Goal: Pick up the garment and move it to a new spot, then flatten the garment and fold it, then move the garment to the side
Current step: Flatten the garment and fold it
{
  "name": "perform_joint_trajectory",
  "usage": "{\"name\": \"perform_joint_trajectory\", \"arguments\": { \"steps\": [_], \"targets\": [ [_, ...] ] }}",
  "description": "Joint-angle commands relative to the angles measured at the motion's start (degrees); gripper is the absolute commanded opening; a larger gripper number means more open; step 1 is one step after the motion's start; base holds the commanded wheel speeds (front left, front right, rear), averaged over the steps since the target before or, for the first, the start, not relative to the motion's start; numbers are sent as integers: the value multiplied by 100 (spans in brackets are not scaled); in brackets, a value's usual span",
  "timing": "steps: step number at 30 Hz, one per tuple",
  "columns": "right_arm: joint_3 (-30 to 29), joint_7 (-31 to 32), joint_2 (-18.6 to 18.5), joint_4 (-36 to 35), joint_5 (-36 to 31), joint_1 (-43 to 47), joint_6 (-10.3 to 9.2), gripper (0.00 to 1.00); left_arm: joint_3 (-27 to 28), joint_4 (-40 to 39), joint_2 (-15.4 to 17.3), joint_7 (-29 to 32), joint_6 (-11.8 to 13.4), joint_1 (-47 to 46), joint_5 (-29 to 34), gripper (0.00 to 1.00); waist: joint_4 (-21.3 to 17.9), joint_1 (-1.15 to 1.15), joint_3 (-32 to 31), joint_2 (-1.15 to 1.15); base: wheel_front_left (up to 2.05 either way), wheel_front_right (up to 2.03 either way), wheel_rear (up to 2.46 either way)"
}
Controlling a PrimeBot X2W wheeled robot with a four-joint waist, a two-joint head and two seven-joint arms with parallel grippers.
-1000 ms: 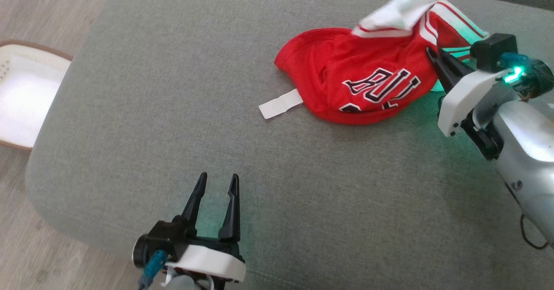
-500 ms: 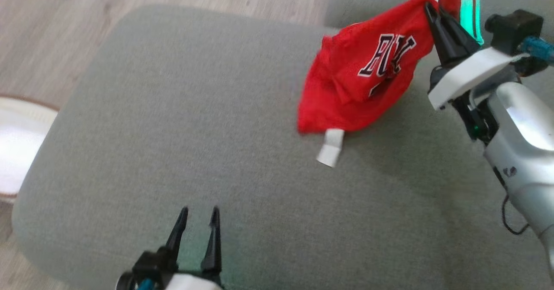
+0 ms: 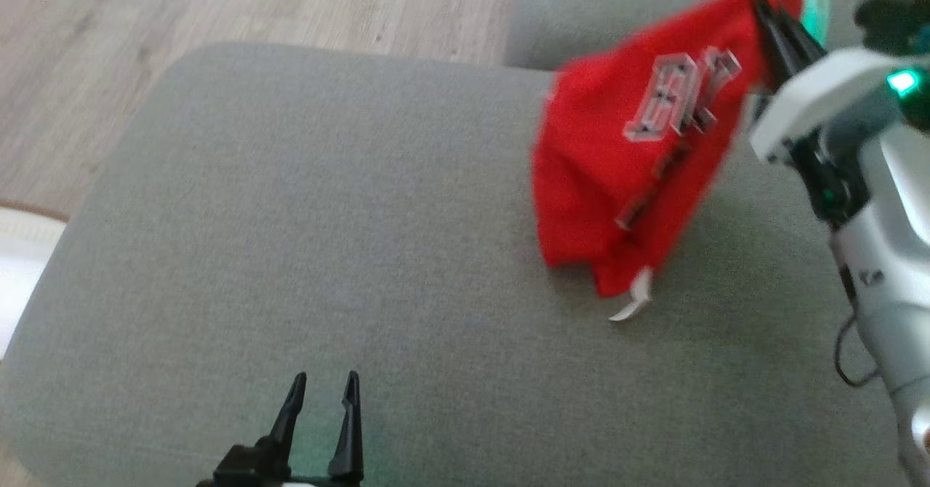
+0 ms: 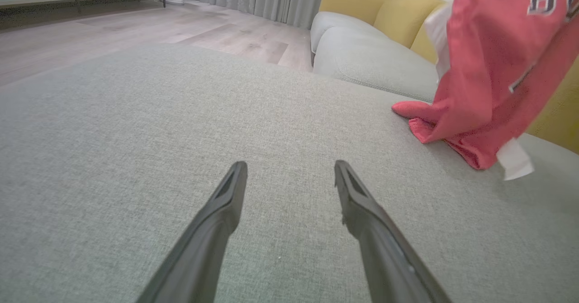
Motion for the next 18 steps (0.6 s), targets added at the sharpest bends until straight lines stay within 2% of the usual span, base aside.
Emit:
{"name": "perform_joint_trajectory", "arguments": {
  "steps": [1,2,3,7,10,11,18],
  "targets": [
    [-219,129,23,45,-291,63,-5,0,107,-191,5,-29,-20,-286,-24,100,91,0,186,0,0,0,0],
    [-425,187,0,219,-489,116,-5,78,74,-196,5,-29,-18,-332,-36,100,121,0,257,0,0,0,0],
    [-654,201,-17,413,-676,165,-5,100,38,-202,5,-29,-16,-382,-50,100,155,0,325,0,0,0,0],
    [-1384,-109,-97,1017,-1451,332,-5,100,-106,-216,5,-29,6,-564,-104,100,285,0,525,0,0,0,0],
    [-1693,-535,41,1132,-1780,448,-5,100,-145,-233,5,-29,47,-622,-118,100,274,0,584,0,0,0,0],
    [-1775,-868,147,1103,-1932,539,-5,100,-143,-225,5,-29,58,-627,-108,100,215,0,578,0,0,0,0],
    [-1766,-1597,497,639,-2109,1149,-5,100,-233,-262,5,-29,21,-720,-83,100,-113,0,518,0,0,0,0]
  ]
}}
